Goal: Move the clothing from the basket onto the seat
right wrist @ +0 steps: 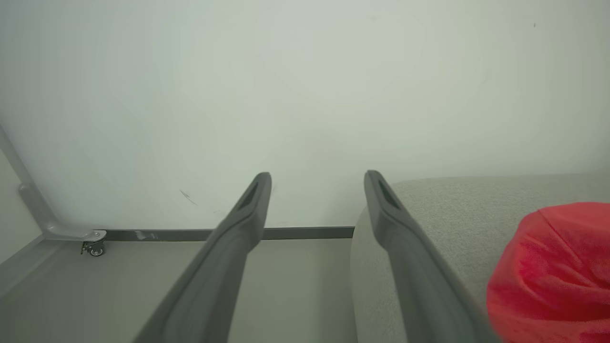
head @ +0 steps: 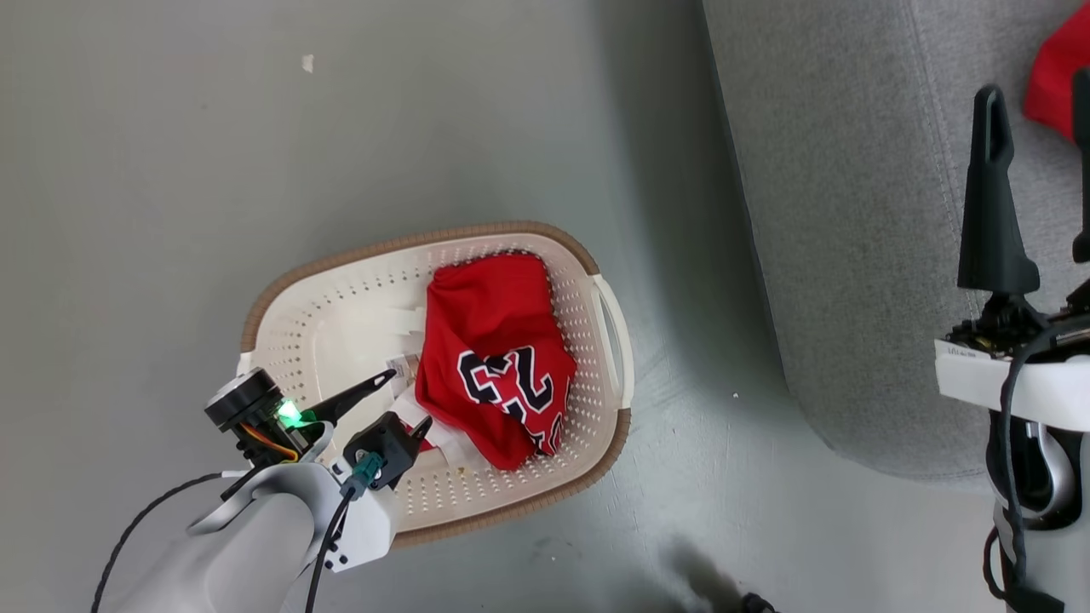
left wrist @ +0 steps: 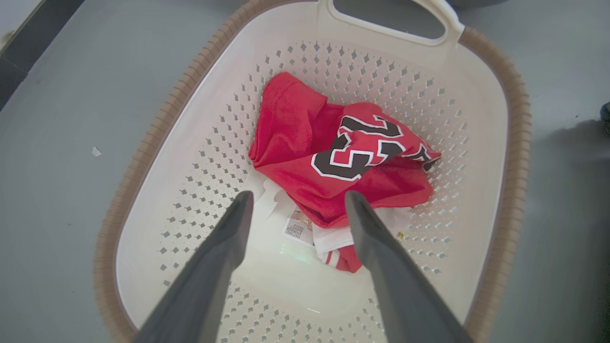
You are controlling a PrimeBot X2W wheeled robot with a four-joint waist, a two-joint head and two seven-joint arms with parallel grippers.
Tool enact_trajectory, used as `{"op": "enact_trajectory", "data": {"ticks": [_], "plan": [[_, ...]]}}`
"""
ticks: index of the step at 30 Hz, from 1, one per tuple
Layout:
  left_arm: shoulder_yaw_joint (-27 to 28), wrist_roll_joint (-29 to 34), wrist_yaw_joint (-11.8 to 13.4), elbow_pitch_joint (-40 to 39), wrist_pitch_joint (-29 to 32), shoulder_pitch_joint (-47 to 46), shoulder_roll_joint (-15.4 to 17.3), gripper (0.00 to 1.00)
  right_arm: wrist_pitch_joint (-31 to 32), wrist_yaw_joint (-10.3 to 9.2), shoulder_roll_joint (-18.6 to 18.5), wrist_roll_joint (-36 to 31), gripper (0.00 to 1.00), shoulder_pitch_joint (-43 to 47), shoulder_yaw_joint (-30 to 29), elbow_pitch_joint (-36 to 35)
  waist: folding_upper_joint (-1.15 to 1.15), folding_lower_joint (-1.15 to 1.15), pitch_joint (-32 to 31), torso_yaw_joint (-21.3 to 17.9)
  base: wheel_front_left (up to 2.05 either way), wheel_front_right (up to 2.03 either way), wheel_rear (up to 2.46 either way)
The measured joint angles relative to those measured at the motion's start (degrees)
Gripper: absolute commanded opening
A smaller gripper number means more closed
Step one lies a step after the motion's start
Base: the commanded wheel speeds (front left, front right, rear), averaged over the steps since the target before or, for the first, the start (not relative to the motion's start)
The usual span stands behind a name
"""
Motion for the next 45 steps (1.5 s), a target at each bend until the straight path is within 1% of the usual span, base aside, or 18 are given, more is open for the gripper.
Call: {"op": "enact_trajectory", "data": {"ticks": [12,20,25,30,34,41,45], "plan": [[-1.20,2.53,0.03,4.01,-0.53,-4.50,-0.38,1.00,0.00,0.00,-0.03,1.94,1.00,-4.76,1.43,2.35,0.00,0.00,5.53,-1.30,0.00,0.00,0.00],[-4.07,5.86,0.08,5.86,-1.07,-7.11,-0.32,1.00,-0.08,0.00,-0.03,2.90,1.00,-6.56,1.40,4.02,0.00,0.00,8.79,-2.18,0.00,0.00,0.00],[-6.00,7.92,0.34,6.77,-1.56,-8.12,-1.56,1.00,-0.09,0.00,-0.03,3.07,1.00,-8.08,1.41,4.48,0.00,0.00,10.61,-2.75,0.00,0.00,0.00],[-7.01,8.91,0.36,8.18,-1.58,-8.92,-1.33,1.00,-0.09,0.00,-0.04,3.43,1.00,-9.88,1.65,4.45,0.00,0.00,12.22,-3.21,0.00,0.00,0.00],[-6.89,9.04,1.51,8.76,-1.76,-10.36,-1.74,1.00,-0.09,0.00,-0.05,3.82,1.00,-11.08,1.88,4.42,0.00,0.00,13.33,-3.54,0.00,0.00,0.00],[-7.54,11.05,2.90,9.54,-2.02,-13.35,-1.72,1.00,-0.09,0.00,-0.05,4.83,1.00,-11.91,1.81,4.68,0.00,0.00,14.79,-4.18,0.00,0.00,0.00],[-9.27,12.51,2.93,9.76,-2.09,-14.10,-2.05,1.00,-0.09,0.00,-0.05,5.35,1.00,-12.83,1.81,4.95,0.00,0.00,15.36,-4.58,0.00,0.00,0.00]]}}
